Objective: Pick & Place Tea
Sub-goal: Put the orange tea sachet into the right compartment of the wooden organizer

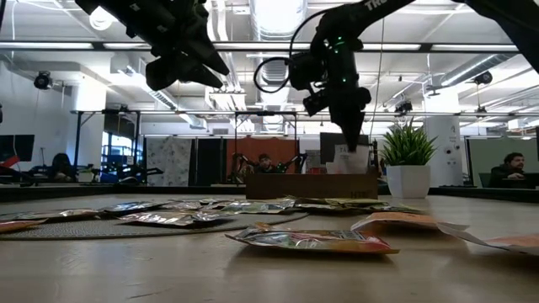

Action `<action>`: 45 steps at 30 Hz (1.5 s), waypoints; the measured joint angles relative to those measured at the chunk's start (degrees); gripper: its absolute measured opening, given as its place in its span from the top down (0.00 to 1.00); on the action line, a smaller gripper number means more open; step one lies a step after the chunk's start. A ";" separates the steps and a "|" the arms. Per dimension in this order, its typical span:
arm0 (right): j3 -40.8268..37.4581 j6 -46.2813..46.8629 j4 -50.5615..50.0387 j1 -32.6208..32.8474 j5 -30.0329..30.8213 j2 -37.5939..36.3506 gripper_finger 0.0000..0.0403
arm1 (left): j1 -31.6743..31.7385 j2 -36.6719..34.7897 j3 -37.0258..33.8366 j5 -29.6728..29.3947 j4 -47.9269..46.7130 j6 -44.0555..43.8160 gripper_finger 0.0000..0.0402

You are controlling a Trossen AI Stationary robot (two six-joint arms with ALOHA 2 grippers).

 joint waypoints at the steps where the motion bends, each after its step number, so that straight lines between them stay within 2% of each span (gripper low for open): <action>1: 0.02 -0.02 0.09 0.00 0.07 -0.11 0.98 | 0.00 0.00 0.00 0.00 0.00 0.01 0.67; 16: -0.24 0.50 5.08 0.02 0.08 0.53 0.97 | 0.00 0.00 0.00 -0.01 0.00 0.02 0.67; 27: -0.26 2.67 4.56 0.02 0.12 0.49 0.76 | 0.00 0.00 0.00 0.00 0.00 0.02 0.67; 31: -0.31 2.32 4.55 0.02 2.29 -0.05 0.69 | 0.00 0.00 0.00 -0.01 0.00 0.02 0.67; 37: -0.31 1.95 5.64 0.05 2.93 -2.74 0.65 | 0.00 0.00 0.00 -0.01 0.00 0.04 0.67; 45: -0.42 2.01 14.64 3.75 2.89 -12.32 0.69 | 0.00 0.00 0.02 0.00 0.00 0.04 0.67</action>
